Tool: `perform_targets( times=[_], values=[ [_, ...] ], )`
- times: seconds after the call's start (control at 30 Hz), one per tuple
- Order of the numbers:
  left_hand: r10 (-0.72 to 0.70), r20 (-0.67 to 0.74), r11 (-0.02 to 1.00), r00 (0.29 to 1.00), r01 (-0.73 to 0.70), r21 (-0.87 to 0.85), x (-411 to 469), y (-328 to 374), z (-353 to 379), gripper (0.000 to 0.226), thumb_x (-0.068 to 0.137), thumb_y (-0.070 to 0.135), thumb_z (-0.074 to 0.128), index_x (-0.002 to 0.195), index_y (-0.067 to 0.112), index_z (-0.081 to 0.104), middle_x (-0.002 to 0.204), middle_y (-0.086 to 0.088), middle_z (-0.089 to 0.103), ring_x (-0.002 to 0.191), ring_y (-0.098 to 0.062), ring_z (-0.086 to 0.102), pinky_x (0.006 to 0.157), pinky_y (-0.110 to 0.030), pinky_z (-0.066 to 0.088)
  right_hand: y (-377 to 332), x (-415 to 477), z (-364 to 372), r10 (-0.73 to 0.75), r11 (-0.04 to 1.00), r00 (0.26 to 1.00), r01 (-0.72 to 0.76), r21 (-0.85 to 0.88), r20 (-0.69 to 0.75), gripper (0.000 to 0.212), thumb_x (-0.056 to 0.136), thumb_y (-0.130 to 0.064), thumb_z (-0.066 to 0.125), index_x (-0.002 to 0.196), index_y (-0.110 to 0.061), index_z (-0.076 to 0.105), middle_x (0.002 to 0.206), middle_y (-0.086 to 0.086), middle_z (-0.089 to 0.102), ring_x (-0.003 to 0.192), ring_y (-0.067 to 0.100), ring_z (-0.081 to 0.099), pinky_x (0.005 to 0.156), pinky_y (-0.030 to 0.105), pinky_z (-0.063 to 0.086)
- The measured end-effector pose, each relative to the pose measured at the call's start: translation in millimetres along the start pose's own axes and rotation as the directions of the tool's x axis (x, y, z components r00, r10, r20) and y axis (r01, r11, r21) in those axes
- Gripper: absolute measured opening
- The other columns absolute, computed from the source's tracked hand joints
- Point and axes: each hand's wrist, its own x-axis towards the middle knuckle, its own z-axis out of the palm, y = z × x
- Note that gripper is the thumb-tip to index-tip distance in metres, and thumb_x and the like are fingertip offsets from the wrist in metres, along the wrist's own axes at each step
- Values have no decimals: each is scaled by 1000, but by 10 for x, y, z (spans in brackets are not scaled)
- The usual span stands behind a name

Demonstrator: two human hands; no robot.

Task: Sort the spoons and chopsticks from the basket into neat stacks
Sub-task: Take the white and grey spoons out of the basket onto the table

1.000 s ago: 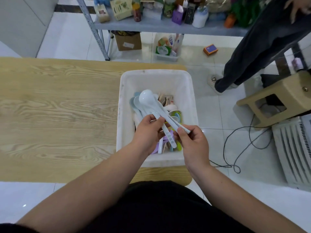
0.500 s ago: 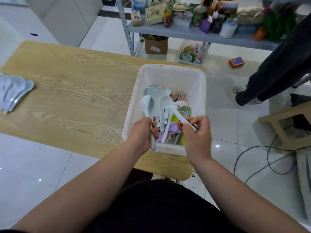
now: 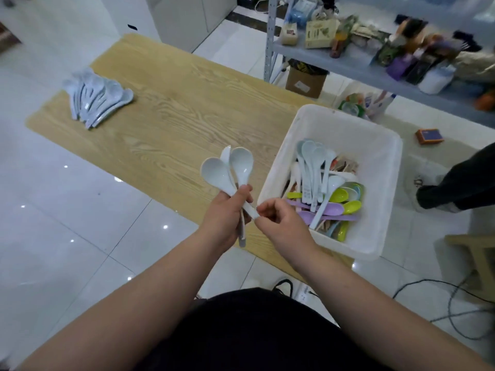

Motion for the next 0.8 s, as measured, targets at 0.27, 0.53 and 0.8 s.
perform_targets(
  times=[0.27, 0.53, 0.8],
  values=[
    [24, -62, 999, 998, -22, 45, -227, 295, -1500, 13, 101, 28, 55, 107, 16, 57, 95, -11, 69, 88, -28, 72, 71, -47, 60, -448, 147, 1557, -6, 985, 976, 44, -168, 218, 21, 92, -29, 71, 108, -21, 60, 90, -9, 69, 75, 4, 68, 62, 21, 52],
    [-67, -54, 976, 996, 55, -209, -338, 662, -2703, 26, 95, 18, 46, 109, 0, 57, 87, -18, 67, 77, -28, 68, 64, -42, 53, -699, 265, 2779, 13, 988, 922, 49, -149, 387, 15, 93, -25, 69, 107, -32, 70, 88, -18, 73, 79, 1, 66, 67, 24, 51],
    [-50, 57, 992, 997, 56, -112, 30, 900, -3183, 34, 93, 0, 35, 107, -2, 66, 90, -16, 71, 77, -27, 70, 71, -36, 58, -830, 766, 3189, 108, 994, 941, -95, -54, 321, 21, 96, -18, 58, 107, -28, 73, 101, -1, 77, 95, 22, 74, 88, 46, 60]
  ],
)
